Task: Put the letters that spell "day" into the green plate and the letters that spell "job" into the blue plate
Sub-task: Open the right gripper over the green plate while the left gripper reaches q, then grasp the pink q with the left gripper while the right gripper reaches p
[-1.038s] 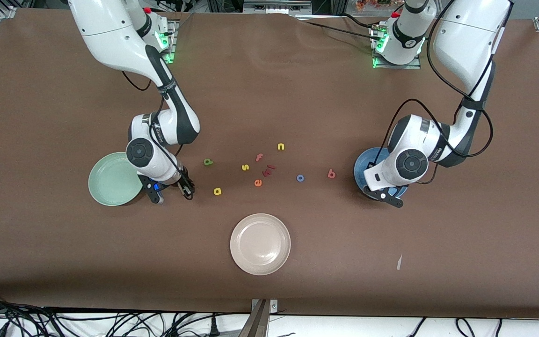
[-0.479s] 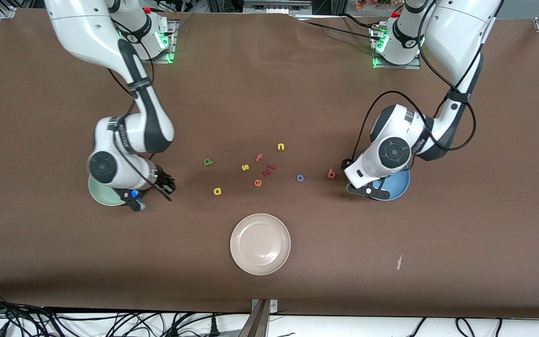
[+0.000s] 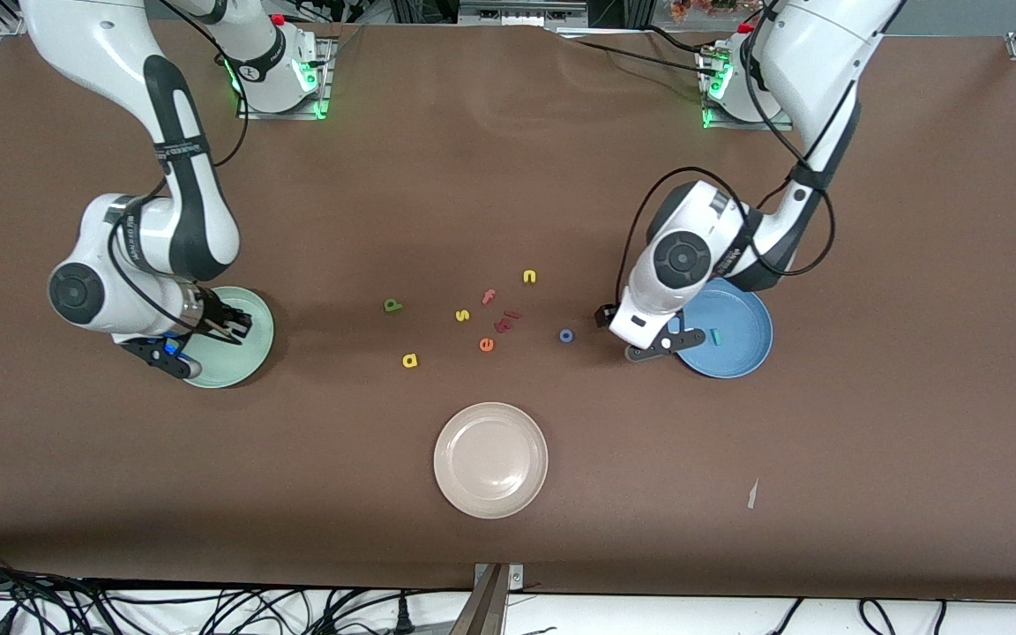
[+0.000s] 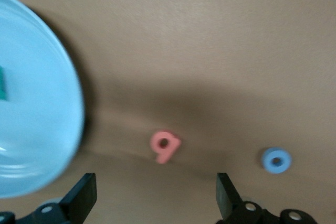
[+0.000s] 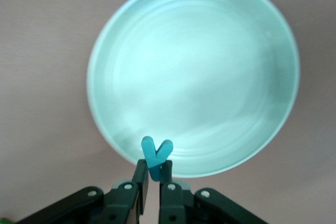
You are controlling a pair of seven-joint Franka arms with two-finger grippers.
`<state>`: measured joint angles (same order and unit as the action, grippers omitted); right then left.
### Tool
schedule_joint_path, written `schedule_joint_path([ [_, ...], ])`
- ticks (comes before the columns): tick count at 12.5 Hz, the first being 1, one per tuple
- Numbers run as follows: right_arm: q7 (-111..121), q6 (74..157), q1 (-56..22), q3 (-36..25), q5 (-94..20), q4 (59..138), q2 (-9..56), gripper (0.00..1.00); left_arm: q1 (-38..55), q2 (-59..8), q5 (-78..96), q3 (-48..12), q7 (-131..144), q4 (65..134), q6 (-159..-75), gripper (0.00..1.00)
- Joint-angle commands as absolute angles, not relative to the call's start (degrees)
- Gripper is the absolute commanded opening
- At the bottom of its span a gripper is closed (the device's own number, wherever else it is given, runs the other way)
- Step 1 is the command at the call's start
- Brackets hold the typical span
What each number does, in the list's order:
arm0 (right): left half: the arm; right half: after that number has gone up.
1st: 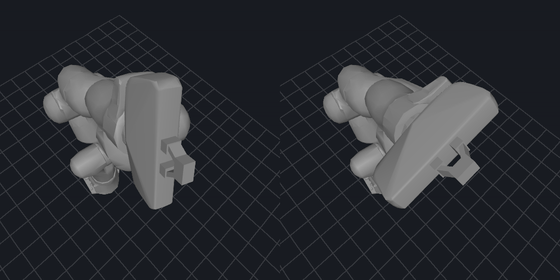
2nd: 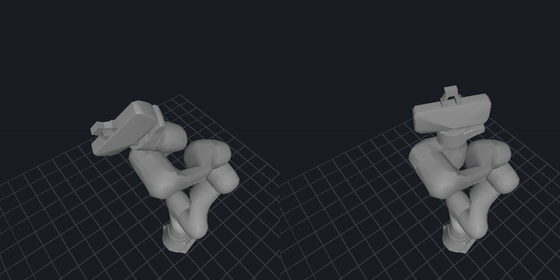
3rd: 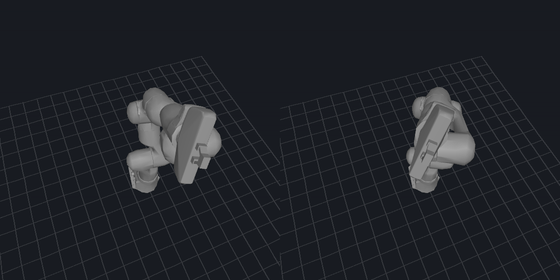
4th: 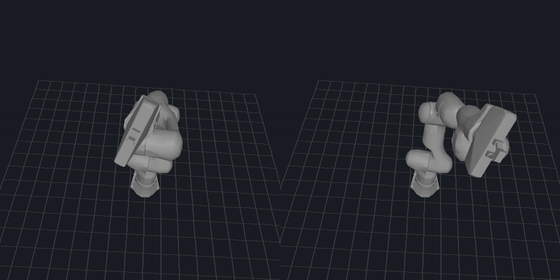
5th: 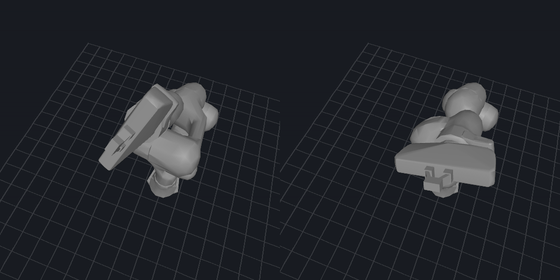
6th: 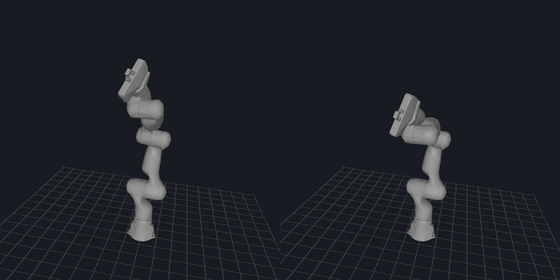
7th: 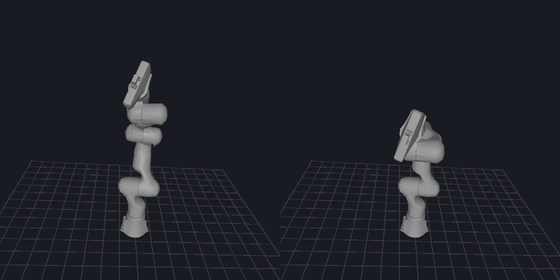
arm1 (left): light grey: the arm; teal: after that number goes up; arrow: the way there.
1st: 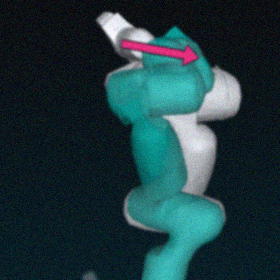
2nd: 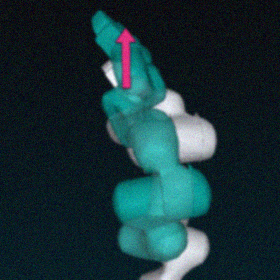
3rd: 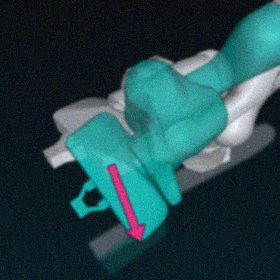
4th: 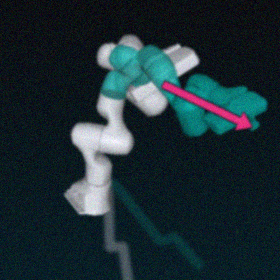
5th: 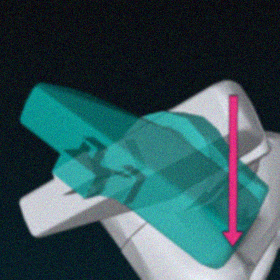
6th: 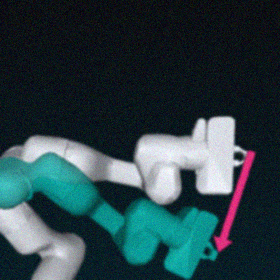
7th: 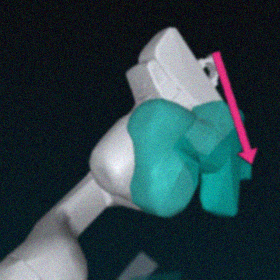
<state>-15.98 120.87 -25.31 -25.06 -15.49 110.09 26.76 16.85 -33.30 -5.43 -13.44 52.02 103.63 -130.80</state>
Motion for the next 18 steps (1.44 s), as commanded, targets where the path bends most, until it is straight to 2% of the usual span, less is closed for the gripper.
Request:
schedule_joint_path([
  [1, -7.85, 125.58, -25.06, -26.72, -16.35, 115.57, 25.48, 0.00, 16.62, -35.07, -5.27, -12.92, 56.60, 103.97, -135.95, 1.00],
  [2, -7.74, 125.07, -24.70, -26.72, -16.35, 115.32, 25.40, 0.46, 15.92, -35.59, -5.01, -12.92, 56.60, 104.06, -136.75, 1.00],
  [3, -8.34, 124.98, -24.78, -26.63, -16.35, 115.23, 25.31, 0.99, 15.21, -35.94, -5.01, -12.92, 55.82, 104.06, -136.76, 1.00],
  [5, -10.44, 124.98, -25.05, -26.28, -16.87, 115.05, 25.05, 1.00, 15.21, -37.00, -5.36, -12.92, 55.81, 104.06, -136.23, 1.00],
  [7, -17.88, 124.89, -26.62, -25.75, -16.87, 113.83, 25.05, 1.00, 15.55, -37.18, -5.45, -12.92, 55.98, 103.80, -136.23, 0.86],
  [9, -27.46, 125.50, -30.57, -25.49, -17.14, 113.38, 25.14, 1.00, 15.56, -37.70, -5.45, -12.92, 55.90, 103.97, -136.32, 0.77],
  [11, -35.91, 125.86, -34.78, -25.40, -20.90, 112.68, 25.57, 1.00, 15.65, -38.84, -5.45, -12.92, 56.16, 104.24, -136.14, 0.76],
  [13, -43.20, 127.08, -38.22, -25.49, -23.72, 112.67, 25.93, 1.00, 15.56, -38.85, -5.45, -12.92, 56.08, 104.15, -136.14, 0.70],
  [15, -53.56, 129.71, -42.43, -25.40, -23.73, 112.68, 26.54, 1.00, 15.56, -38.76, -5.45, -12.92, 55.99, 104.15, -136.14, 0.52],
  [16, -58.05, 131.64, -44.71, -25.40, -23.73, 113.20, 26.89, 1.00, 15.56, -38.59, -5.45, -12.92, 55.99, 104.15, -136.14, 0.36],
  [17, -63.32, 133.92, -47.61, -25.40, -23.73, 113.46, 27.42, 1.00, 15.56, -38.58, -5.45, -12.92, 56.07, 104.06, -136.06, 0.25],
  [18, -67.63, 135.77, -49.03, -25.31, -23.73, 113.64, 27.94, 1.00, 15.56, -38.58, -5.45, -12.92, 56.07, 104.06, -136.05, 0.18],
])
